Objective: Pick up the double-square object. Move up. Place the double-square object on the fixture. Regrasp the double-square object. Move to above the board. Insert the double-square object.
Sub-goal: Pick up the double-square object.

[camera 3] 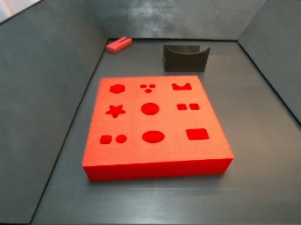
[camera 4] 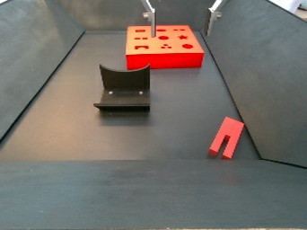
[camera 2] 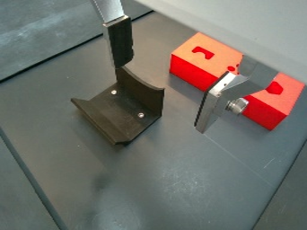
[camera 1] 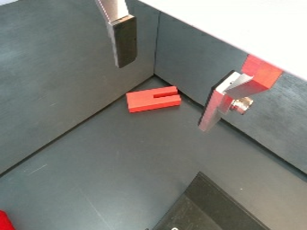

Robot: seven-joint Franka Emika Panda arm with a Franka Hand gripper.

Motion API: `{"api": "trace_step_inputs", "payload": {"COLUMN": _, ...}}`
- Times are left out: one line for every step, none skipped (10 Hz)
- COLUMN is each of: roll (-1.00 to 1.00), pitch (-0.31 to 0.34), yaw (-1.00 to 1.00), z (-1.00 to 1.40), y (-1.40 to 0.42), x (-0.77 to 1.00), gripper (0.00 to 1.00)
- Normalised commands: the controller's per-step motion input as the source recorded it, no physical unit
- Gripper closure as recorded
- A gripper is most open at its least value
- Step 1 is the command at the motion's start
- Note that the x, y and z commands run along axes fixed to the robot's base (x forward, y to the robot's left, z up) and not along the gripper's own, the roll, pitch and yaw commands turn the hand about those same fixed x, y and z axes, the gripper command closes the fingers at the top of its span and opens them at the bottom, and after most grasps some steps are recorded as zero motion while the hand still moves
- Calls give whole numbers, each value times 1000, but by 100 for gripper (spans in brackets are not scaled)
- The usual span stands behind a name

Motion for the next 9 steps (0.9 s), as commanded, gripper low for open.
{"api": "trace_step_inputs", "payload": {"roll": -157, "pitch": -61, "yaw": -180, "z": -143, "y": 226, "x": 0, "gripper": 0}}
{"api": "trace_step_inputs", "payload": {"roll": 0, "pitch": -193, "yaw": -440, "z": -594, "y": 431, "x": -391, "gripper": 0}}
{"api": "trace_step_inputs", "payload": {"roll": 1, "pitch": -203, "yaw": -517, "z": -709, "y": 397, "x": -503, "gripper": 0}}
{"api": "trace_step_inputs", "payload": {"roll": 20, "pitch": -186, "yaw": -523, "z": -740, "y": 411, "x": -543, "gripper": 0}}
{"api": "trace_step_inputs", "payload": {"roll": 11, "pitch": -164, "yaw": -454, "z": -794, "y": 463, "x": -640, "gripper": 0}}
{"api": "trace_step_inputs", "payload": {"roll": 10, "pitch": -163, "yaw": -380, "z": -817, "y": 497, "x": -771, "gripper": 0}}
{"api": "trace_step_inputs", "payload": {"roll": 10, "pitch": -166, "yaw": -371, "z": -820, "y": 497, "x": -800, "gripper": 0}}
{"api": "trace_step_inputs", "payload": {"roll": 11, "pitch": -170, "yaw": -369, "z": -811, "y": 506, "x": -786, "gripper": 0}}
{"api": "trace_step_inputs", "payload": {"roll": 7, "pitch": -154, "yaw": -369, "z": -829, "y": 500, "x": -666, "gripper": 0}}
